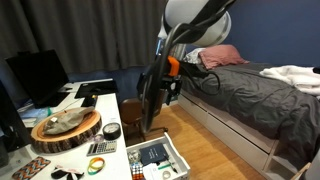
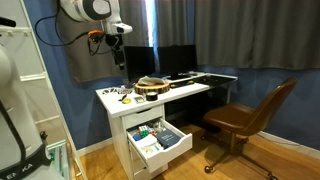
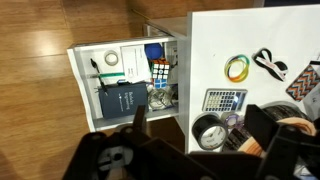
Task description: Put the black masking tape in the open drawer and then move the paper to the left
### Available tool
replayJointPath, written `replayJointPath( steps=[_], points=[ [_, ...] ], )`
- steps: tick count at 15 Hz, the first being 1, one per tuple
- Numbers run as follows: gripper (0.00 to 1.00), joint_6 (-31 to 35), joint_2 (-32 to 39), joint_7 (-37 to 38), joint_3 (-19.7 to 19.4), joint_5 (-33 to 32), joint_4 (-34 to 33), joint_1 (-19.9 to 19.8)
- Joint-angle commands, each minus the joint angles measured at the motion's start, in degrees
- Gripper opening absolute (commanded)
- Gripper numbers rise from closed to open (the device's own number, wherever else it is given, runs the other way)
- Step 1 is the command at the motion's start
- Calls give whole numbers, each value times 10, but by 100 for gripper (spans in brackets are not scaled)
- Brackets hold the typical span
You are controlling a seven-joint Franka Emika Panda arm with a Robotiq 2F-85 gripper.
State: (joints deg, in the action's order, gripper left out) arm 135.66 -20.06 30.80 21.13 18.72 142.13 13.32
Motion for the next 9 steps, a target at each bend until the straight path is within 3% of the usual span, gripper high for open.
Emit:
replayJointPath(
  steps=[1, 6, 7, 8, 9],
  points=[
    [100, 24, 85, 135, 51, -68, -63, -17],
    [100, 47, 190, 289, 59, -187, -125, -2],
    [100, 47, 208, 303, 51, -203, -137, 5],
    [100, 41, 160, 260, 37, -169, -98, 19],
    [100, 41, 174, 264, 33, -172, -105, 22]
  ],
)
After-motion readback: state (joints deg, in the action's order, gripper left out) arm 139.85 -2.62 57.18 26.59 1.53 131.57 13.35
